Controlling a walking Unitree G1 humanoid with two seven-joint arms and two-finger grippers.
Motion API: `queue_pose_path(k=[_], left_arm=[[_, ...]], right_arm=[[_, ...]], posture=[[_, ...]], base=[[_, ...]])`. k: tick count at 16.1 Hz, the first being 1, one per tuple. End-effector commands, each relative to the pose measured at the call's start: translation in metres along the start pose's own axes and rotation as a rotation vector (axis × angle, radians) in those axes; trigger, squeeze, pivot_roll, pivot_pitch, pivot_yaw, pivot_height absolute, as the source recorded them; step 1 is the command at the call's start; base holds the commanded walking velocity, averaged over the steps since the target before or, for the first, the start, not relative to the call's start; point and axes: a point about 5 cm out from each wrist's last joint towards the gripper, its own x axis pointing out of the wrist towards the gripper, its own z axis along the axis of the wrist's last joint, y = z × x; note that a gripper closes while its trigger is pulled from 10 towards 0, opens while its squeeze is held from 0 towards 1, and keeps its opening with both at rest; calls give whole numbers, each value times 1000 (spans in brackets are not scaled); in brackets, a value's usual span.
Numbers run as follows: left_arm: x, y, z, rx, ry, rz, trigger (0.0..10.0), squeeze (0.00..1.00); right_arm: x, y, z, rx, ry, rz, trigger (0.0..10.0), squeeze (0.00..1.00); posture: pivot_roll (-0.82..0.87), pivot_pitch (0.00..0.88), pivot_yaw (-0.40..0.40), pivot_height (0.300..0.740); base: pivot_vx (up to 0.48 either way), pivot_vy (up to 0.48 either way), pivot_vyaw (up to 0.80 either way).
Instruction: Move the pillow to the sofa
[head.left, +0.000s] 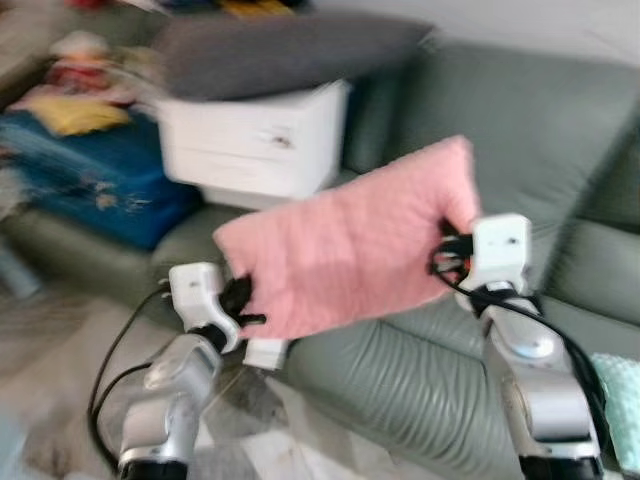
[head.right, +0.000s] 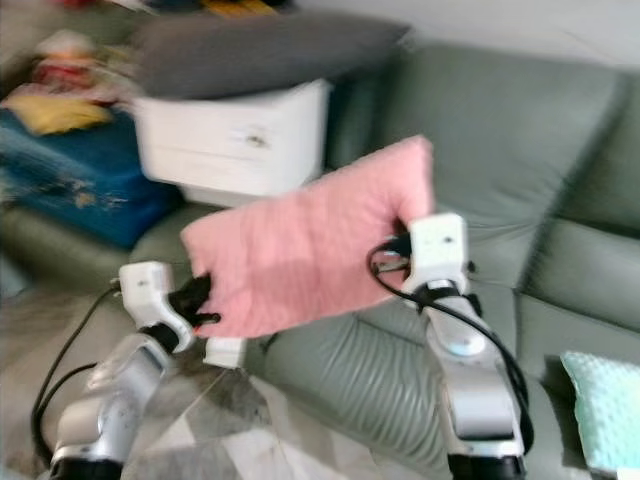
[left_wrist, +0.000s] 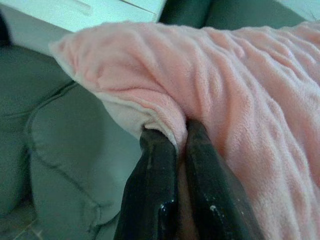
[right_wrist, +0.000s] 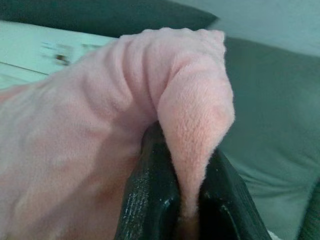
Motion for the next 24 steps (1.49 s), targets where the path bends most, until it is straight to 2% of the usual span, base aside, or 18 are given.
queue_pose_path(k=[1,9,24], left_arm=[[6,-14,3,-6,-9,-35,10000,0],[7,-18,-1,2,28,-49,10000,0],[7,-16,-4,9,51,-45,10000,0]], right_arm=[[1,-8,8,-12,-33,-23,10000,0],[1,-6,8,-12,-30,-21,10000,0],[2,-6,7,-12,-22,-24,10000,0]], posture=[[-86,0,12,740],[-86,0,12,740],[-87,0,14,740]], base=[[0,0,-800],[0,0,-137],[0,0,-788]])
